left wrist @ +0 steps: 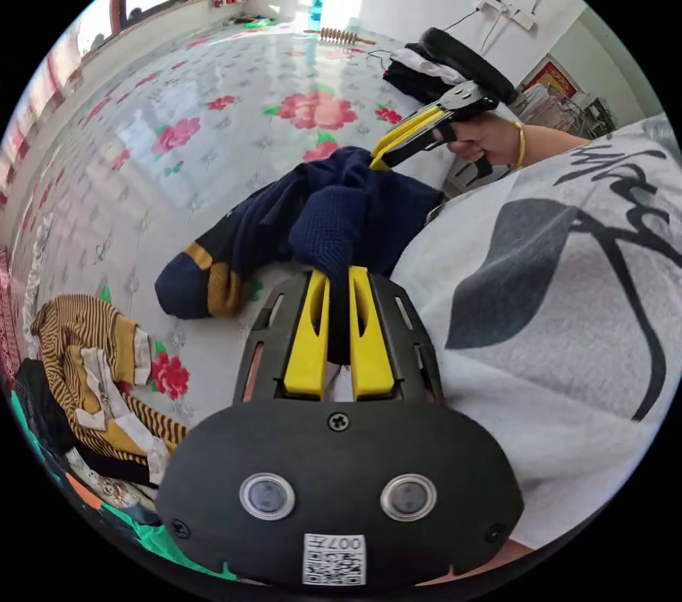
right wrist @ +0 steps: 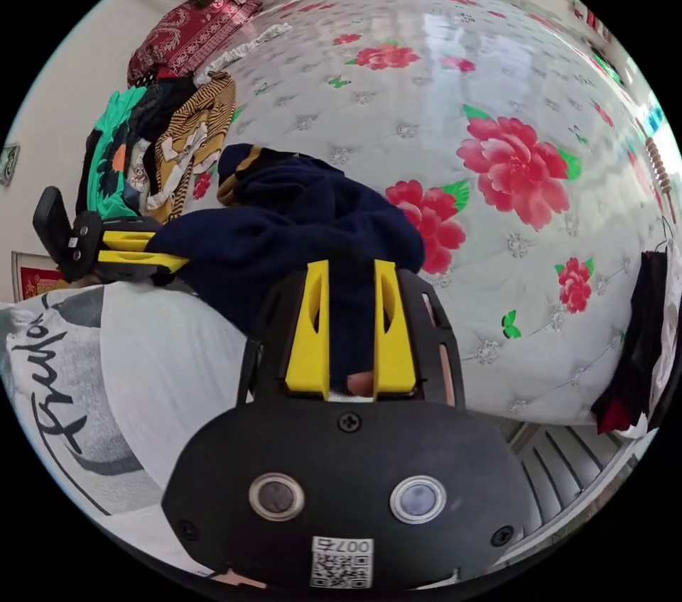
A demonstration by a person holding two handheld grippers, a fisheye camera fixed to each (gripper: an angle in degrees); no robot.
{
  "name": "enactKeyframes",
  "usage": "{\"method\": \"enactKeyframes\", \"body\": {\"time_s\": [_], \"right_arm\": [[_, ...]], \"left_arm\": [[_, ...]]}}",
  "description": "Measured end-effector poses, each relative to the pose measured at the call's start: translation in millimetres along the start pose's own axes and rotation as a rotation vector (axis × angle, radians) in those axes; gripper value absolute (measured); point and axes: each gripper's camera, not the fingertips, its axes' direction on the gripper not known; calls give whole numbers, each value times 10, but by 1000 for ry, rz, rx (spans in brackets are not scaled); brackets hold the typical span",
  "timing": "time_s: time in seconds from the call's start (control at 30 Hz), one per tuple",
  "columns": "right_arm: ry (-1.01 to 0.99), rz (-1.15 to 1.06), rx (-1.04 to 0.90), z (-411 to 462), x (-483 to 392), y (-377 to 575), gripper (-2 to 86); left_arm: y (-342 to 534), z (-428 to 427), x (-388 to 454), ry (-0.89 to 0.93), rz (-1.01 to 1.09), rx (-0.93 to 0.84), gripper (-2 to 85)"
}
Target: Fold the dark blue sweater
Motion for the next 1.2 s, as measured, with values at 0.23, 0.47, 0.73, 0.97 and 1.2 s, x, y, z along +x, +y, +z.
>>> {"method": "enactKeyframes", "body": {"time_s": [0.23, 0.47, 0.73, 0.97, 1.2], "right_arm": [[-7, -21, 12, 88, 184, -53, 90], [-138, -45, -76, 292, 265, -148, 42], [-314, -440, 443, -1420, -339, 41, 13], [-436, -841, 519, -1891, -1122, 372, 23], [-352, -734, 64, -654, -1177, 247, 59]], "left_arm": [[372, -130, 18, 117, -227, 102, 47], [855, -303, -10, 41, -448, 158, 41], [1001, -1020, -93, -122, -491, 393, 87], [952, -1095, -457, -33, -608, 522, 59], [1305, -933, -820, -44, -752, 431, 52]]}}
